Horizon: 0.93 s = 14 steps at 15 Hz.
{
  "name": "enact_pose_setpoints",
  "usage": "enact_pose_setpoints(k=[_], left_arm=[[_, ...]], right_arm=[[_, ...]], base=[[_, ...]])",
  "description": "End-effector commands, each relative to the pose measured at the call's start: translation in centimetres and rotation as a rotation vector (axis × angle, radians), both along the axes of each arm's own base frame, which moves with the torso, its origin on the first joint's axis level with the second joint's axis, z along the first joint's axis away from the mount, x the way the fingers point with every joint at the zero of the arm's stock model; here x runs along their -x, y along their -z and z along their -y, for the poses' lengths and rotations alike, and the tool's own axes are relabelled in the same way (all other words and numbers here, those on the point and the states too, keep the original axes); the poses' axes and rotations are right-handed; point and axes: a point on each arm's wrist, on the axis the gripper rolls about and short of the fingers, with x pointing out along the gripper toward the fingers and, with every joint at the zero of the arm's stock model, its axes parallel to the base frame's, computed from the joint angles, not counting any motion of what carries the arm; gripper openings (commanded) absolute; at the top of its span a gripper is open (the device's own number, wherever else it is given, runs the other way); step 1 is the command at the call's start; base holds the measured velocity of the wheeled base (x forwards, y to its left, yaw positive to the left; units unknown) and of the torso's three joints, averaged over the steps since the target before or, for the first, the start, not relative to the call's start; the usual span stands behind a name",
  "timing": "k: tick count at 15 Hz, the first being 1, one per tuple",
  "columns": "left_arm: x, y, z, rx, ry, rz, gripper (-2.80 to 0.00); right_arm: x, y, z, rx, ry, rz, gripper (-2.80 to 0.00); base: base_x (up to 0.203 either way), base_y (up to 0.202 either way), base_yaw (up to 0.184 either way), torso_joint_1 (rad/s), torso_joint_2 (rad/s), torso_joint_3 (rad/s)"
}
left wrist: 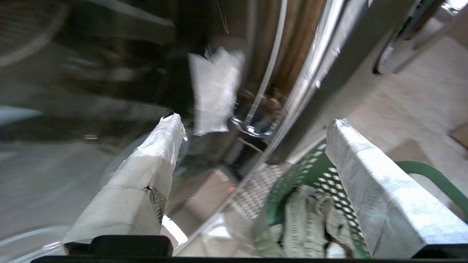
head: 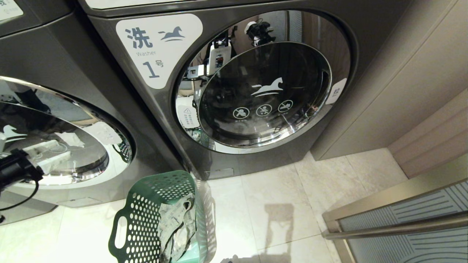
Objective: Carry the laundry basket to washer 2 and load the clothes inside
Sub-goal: Open the lid of the washing machine
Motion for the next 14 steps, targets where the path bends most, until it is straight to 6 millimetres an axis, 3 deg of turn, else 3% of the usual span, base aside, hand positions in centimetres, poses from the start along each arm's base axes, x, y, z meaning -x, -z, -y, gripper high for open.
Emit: enact_pose_setpoints(k=[1, 3, 5, 7, 9, 11, 12, 14], left_arm=[[3.2, -4.1, -0.3, -0.054, -0.056, 0.061, 0.00], [6.6, -7.1, 0.6, -0.044, -0.101, 0.070, 0.00], [11.5, -10.9, 2.4, -0.045, -0.173, 0.095, 0.00], [17.8, -14.7, 4.8, -0.044, -0.303, 0.129, 0.00], [23.0, -17.8, 8.0, 0.000, -0.438, 0.166, 0.00], [25.4, -19.8, 11.5, 0.126, -0.498, 0.216, 0.00], [25.5, -19.8, 12.2, 0.191, -0.486, 0.216, 0.00], [24.6, -18.7, 11.1, 0.258, -0.463, 0.187, 0.00]], right_arm=[[0.0, 0.0, 0.0, 0.000, 0.000, -0.002, -2.80], [0.0, 0.0, 0.0, 0.000, -0.001, 0.000, -2.80], [0.0, 0.0, 0.0, 0.000, -0.001, -0.002, -2.80], [0.0, 0.0, 0.0, 0.000, -0.001, -0.001, -2.80], [0.0, 0.0, 0.0, 0.000, -0.001, -0.002, -2.80], [0.0, 0.0, 0.0, 0.000, 0.000, -0.002, -2.80], [0.0, 0.0, 0.0, 0.000, 0.000, -0.002, -2.80], [0.0, 0.0, 0.0, 0.000, -0.001, -0.002, -2.80]], base=[[0.000, 0.000, 0.000, 0.000, 0.00, 0.000], [0.000, 0.000, 0.000, 0.000, 0.00, 0.000], [0.000, 0.000, 0.000, 0.000, 0.00, 0.000], [0.000, 0.000, 0.000, 0.000, 0.00, 0.000], [0.000, 0.000, 0.000, 0.000, 0.00, 0.000], [0.000, 0.000, 0.000, 0.000, 0.00, 0.000], [0.000, 0.000, 0.000, 0.000, 0.00, 0.000], [0.000, 0.000, 0.000, 0.000, 0.00, 0.000]])
